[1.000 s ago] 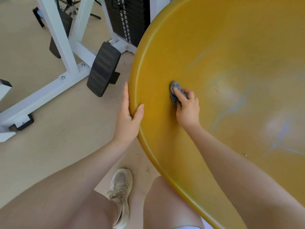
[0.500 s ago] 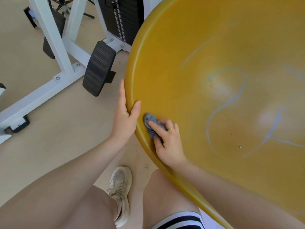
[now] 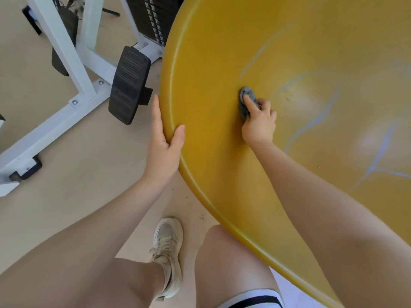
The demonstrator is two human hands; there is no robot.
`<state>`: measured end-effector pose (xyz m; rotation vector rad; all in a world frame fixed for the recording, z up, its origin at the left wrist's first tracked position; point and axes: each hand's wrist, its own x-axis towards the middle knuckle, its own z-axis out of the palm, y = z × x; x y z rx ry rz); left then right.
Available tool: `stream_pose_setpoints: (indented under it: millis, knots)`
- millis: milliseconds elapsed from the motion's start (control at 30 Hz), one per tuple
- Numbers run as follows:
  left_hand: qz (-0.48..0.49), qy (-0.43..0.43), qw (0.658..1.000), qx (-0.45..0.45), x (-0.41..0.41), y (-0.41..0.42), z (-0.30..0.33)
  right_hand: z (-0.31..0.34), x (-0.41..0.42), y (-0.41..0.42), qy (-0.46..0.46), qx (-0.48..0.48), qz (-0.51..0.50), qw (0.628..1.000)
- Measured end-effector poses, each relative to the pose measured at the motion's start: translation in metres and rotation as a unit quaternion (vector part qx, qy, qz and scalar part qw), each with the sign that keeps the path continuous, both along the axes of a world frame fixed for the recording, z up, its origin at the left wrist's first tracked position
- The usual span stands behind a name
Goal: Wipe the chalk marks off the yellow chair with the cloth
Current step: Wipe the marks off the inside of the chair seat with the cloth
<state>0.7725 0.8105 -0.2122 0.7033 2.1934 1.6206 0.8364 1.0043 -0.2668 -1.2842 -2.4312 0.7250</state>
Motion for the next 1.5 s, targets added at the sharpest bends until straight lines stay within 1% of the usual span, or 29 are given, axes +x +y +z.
stream_pose_setpoints:
  millis: [67, 167, 233, 267, 333, 400, 467, 567, 667, 733, 800, 900, 1000, 1100, 1167, 1233, 1367, 1433, 1500]
  knots:
    - [-0.013, -0.003, 1.000, 0.006, -0.002, -0.002, 0.001, 0.002, 0.008, -0.020, 0.001, 0.007, 0.043, 0.999]
    - [-0.018, -0.008, 1.000, 0.008, 0.000, -0.006, -0.001, 0.001, 0.036, -0.074, 0.057, 0.041, 0.167, 0.983]
    - [-0.011, -0.003, 1.000, 0.006, 0.005, -0.009, -0.003, -0.001, 0.060, -0.107, 0.096, 0.028, 0.219, 0.971]
    - [-0.010, 0.005, 1.000, 0.003, 0.008, -0.009, -0.004, -0.002, 0.071, -0.118, 0.101, 0.018, 0.238, 0.966]
    - [-0.004, 0.014, 1.000, 0.000, 0.012, -0.010, -0.006, -0.003, 0.083, -0.123, 0.101, 0.014, 0.278, 0.955]
    - [0.002, 0.014, 1.000, 0.000, 0.013, -0.010, -0.008, -0.009, 0.083, -0.108, 0.084, 0.028, 0.295, 0.951]
    - [0.002, 0.002, 1.000, 0.001, 0.014, -0.010, -0.007, -0.016, 0.073, -0.086, 0.066, 0.047, 0.252, 0.964]
    - [0.000, -0.010, 1.000, 0.010, 0.015, -0.009, -0.008, -0.024, 0.053, -0.045, 0.004, 0.063, 0.138, 0.988]
    - [-0.002, -0.018, 1.000, 0.024, 0.014, -0.009, -0.008, -0.017, 0.038, -0.012, -0.040, 0.006, 0.030, 0.999]
    - [-0.004, -0.026, 0.999, 0.028, 0.014, -0.009, -0.009, -0.010, 0.031, -0.011, -0.039, -0.045, -0.020, 0.998]
    - [-0.005, -0.021, 1.000, 0.023, 0.015, -0.010, -0.009, -0.004, 0.028, -0.028, -0.010, -0.072, -0.005, 0.997]
    - [-0.007, 0.007, 1.000, 0.001, 0.014, -0.009, -0.007, 0.007, 0.038, -0.079, 0.064, -0.063, 0.103, 0.991]
    - [0.000, 0.005, 1.000, -0.009, 0.013, -0.010, -0.006, 0.023, 0.050, -0.131, 0.109, -0.081, 0.189, 0.973]
    - [0.001, -0.010, 1.000, -0.015, 0.014, -0.012, -0.005, 0.032, 0.052, -0.133, 0.130, -0.081, 0.234, 0.960]
    - [-0.004, -0.023, 1.000, -0.015, 0.015, -0.012, -0.004, 0.030, 0.044, -0.118, 0.125, -0.055, 0.255, 0.957]
    - [-0.016, -0.029, 0.999, -0.008, 0.013, -0.012, -0.004, 0.025, 0.030, -0.104, 0.123, -0.031, 0.233, 0.964]
    - [-0.041, -0.021, 0.999, 0.003, -0.005, -0.010, 0.000, 0.016, -0.006, -0.068, 0.113, -0.004, 0.109, 0.988]
    - [-0.064, -0.020, 0.998, 0.017, -0.020, -0.005, 0.007, 0.016, -0.018, -0.038, 0.088, -0.026, 0.033, 0.995]
    - [-0.084, -0.025, 0.996, 0.031, -0.034, 0.003, 0.016, 0.021, -0.028, -0.010, 0.049, -0.089, -0.046, 0.994]
